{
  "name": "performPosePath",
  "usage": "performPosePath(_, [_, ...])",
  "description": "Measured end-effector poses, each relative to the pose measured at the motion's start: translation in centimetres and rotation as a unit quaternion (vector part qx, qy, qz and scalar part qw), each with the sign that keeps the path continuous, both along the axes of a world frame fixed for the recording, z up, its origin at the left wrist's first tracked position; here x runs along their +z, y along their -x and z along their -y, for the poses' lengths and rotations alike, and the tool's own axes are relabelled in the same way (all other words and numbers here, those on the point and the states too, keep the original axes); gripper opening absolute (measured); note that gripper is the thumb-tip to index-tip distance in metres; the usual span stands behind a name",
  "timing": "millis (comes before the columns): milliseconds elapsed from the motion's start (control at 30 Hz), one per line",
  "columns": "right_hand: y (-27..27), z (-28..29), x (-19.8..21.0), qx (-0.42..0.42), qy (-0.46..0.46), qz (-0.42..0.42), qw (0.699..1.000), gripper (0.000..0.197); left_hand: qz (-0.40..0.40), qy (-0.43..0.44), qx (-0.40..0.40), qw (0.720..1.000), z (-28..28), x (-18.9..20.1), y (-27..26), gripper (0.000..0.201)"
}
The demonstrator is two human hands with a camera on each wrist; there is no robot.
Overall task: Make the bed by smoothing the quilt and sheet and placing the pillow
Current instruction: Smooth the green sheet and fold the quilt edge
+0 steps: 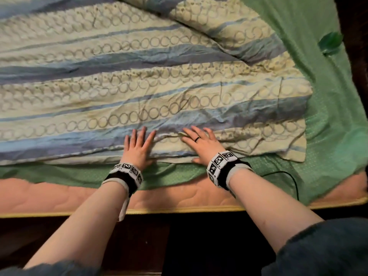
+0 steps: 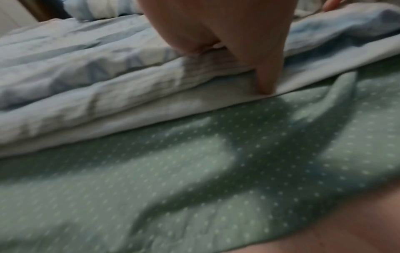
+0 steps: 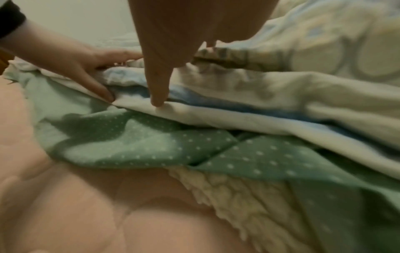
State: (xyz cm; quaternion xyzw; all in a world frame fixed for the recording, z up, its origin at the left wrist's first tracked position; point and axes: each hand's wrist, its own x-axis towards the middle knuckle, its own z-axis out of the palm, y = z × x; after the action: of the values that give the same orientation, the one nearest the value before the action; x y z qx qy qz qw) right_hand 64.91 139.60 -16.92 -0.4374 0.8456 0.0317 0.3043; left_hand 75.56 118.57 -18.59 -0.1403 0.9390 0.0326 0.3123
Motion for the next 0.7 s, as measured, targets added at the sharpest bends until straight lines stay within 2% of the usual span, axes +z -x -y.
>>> performPosePath(200, [-1.3,3.1,-0.4,-0.059,-0.060,-0.008,0.996,0.078,0.021,0.050,0.079,0.995,4.3,-0.1,-1.2,0.073])
performPosePath(333, [-2.0,4.3,-0.2,-0.094,-0.080,-0.022,0.992,0.067,0.030,0.012,0.094,0.995,6.0,0.4,-0.1,0.056])
performPosePath(533, [-3.2,6.1,0.7,-0.081,-0.070,-0.030,0.994,0.073,0.005,-0.021,0.089,0.996,6.5,3.3,-0.2,0.052])
performPosePath(633, [-3.9,8.1,1.9,-0.047,-0.019,-0.031,0.998,0.047,-0.014,-0.030,0.107,0.994,6.2,5.5,-0.9,0.051])
performPosePath(700, [-4.1,9.5,3.4,-0.045,0.002,-0.028,0.999,0.040,-0.010,-0.032,0.112,0.993,6.6,7.3,-0.8,0.044])
